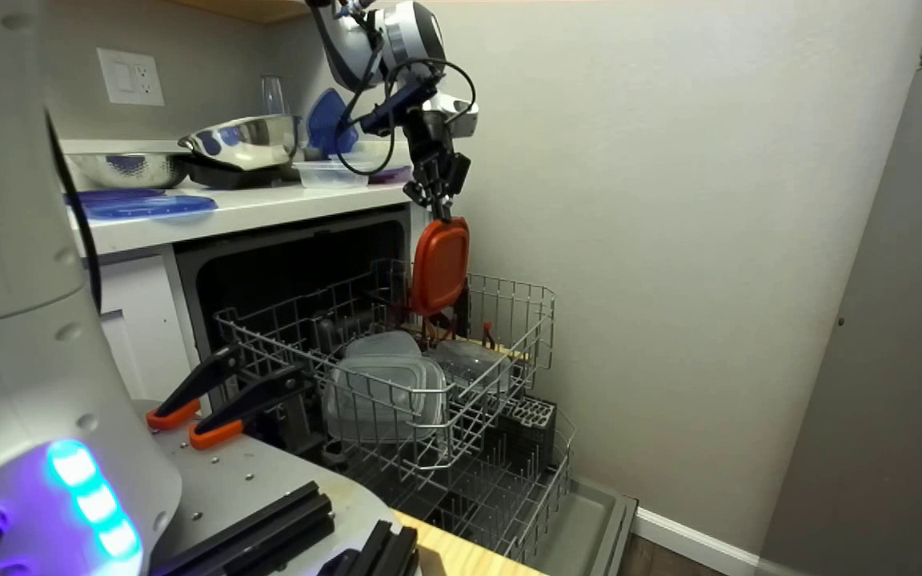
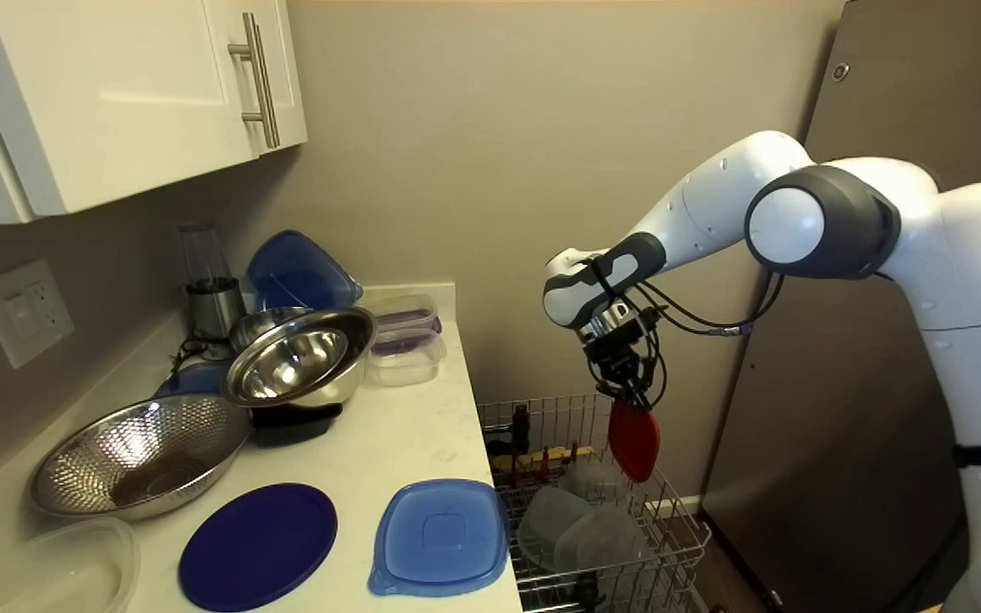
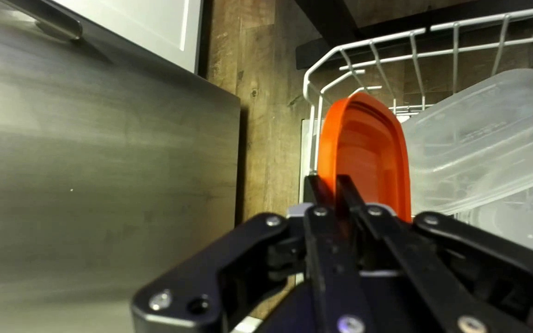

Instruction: Put the red lid on the top dishrack of the dishwasher.

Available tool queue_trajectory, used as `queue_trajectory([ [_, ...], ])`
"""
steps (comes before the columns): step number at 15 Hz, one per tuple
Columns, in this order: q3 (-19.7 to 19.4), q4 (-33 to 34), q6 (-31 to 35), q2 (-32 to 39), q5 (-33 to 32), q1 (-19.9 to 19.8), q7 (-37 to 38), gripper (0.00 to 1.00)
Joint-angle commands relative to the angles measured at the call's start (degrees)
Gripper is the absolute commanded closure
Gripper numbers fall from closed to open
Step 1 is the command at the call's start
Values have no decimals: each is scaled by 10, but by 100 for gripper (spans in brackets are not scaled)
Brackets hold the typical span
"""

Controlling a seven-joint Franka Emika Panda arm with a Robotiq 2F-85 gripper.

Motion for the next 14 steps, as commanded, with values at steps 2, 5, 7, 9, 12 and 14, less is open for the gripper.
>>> queue_trajectory([
  [2,-1,3,-1,3,-21,3,8,91],
  [5,-2,4,-1,5,-29,6,12,91],
  [7,-2,5,-1,6,-30,7,12,91],
  [9,-3,5,-1,6,-30,7,12,91],
  [12,-3,5,-1,6,-30,6,12,97],
  [14,-15,11,-11,6,-40,7,32,97],
])
